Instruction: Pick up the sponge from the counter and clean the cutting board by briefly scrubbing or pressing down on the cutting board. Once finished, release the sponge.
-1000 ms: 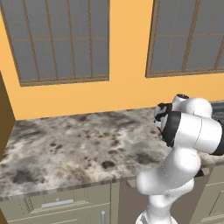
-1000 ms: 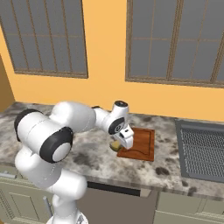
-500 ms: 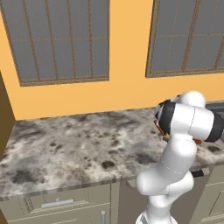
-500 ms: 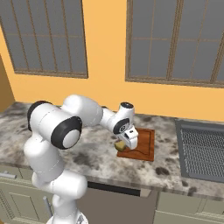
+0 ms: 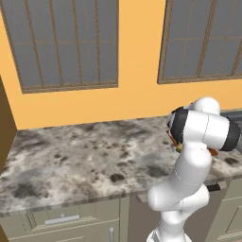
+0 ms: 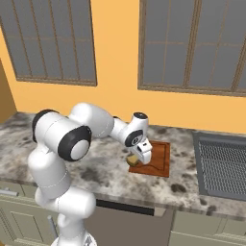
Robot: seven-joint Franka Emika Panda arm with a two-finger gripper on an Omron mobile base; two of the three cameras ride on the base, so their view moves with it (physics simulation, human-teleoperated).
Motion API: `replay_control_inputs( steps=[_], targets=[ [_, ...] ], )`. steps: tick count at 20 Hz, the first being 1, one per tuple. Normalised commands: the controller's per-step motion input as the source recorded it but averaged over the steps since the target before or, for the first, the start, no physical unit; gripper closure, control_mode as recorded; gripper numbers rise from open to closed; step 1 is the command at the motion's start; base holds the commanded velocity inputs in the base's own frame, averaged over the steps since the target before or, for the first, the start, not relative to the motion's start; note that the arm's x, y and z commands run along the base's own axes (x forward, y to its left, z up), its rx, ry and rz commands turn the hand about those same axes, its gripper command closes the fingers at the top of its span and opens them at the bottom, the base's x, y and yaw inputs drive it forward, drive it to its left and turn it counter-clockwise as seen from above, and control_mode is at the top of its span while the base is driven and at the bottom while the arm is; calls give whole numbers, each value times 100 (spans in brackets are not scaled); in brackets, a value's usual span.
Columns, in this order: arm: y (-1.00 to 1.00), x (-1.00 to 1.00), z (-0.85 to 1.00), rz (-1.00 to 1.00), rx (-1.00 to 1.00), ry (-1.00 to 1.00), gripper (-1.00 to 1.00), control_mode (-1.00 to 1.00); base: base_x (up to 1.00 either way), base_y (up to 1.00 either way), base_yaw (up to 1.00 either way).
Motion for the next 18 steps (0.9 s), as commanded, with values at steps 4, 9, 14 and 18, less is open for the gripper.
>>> replay_control_inputs(
  steps=[4,9,14,18],
  targets=[
    [-29,-24,-35,0,0,0,100,-100,0,0,0],
    [-67,-28,-21,-2,0,0,100,-100,0,0,0],
    [-73,-20,-12,-3,0,2,100,-100,0,0,0],
    [-69,-16,-3,-2,0,2,100,-100,0,0,0]
  ],
)
